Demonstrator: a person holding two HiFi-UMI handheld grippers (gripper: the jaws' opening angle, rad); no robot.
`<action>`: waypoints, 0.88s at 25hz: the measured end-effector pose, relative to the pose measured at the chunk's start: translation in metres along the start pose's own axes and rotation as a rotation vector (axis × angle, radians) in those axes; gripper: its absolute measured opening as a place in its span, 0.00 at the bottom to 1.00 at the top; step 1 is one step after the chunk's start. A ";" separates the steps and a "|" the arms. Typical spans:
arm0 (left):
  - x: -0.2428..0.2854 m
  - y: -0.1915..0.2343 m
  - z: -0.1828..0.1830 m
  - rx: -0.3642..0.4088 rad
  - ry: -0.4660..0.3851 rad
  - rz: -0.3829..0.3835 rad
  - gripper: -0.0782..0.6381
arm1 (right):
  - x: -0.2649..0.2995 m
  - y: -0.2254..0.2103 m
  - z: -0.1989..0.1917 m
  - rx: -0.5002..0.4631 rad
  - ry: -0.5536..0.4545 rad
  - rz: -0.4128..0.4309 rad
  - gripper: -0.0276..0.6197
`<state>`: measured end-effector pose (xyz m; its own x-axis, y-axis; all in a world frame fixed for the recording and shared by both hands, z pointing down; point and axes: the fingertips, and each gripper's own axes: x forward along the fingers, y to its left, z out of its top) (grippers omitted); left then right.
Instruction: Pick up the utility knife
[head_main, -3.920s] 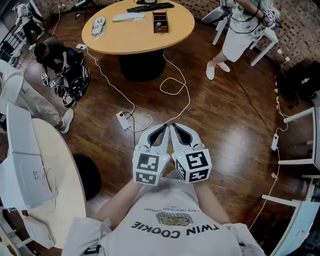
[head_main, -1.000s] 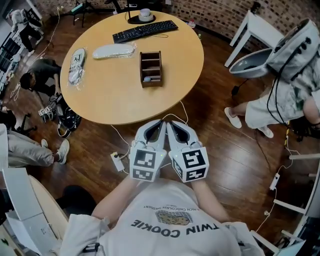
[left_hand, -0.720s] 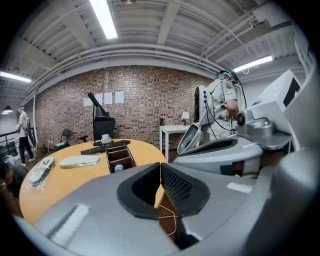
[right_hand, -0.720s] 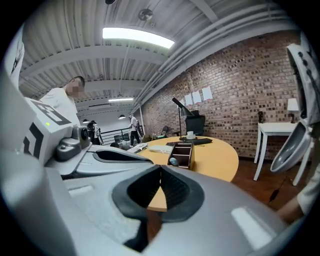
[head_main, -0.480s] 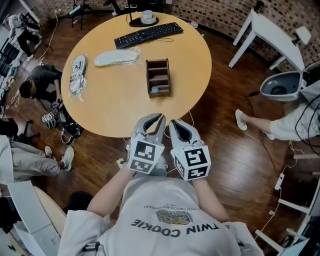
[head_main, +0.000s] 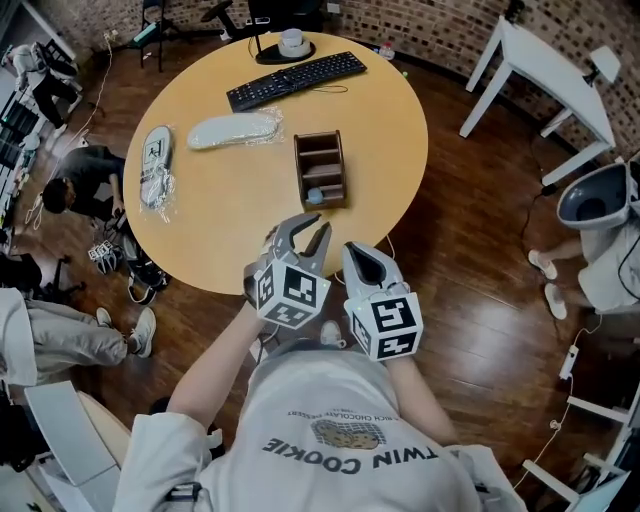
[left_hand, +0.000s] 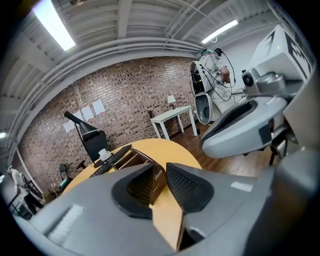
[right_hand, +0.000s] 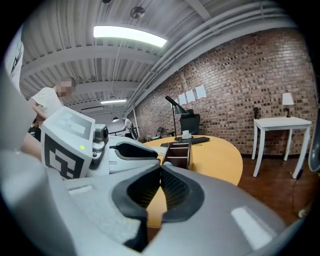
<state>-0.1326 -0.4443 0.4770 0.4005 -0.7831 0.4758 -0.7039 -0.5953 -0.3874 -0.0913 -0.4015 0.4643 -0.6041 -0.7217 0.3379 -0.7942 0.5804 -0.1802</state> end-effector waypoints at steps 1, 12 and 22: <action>0.005 0.002 -0.003 0.028 0.010 0.000 0.22 | 0.003 -0.001 0.001 0.002 -0.002 -0.003 0.04; 0.052 0.016 -0.034 0.260 0.139 -0.035 0.30 | 0.014 -0.017 0.004 0.017 -0.004 -0.052 0.04; 0.083 0.023 -0.050 0.392 0.201 -0.108 0.31 | 0.023 -0.025 -0.001 0.023 0.022 -0.079 0.04</action>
<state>-0.1445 -0.5140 0.5468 0.3107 -0.6852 0.6588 -0.3735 -0.7253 -0.5782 -0.0859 -0.4324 0.4773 -0.5380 -0.7565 0.3717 -0.8408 0.5130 -0.1729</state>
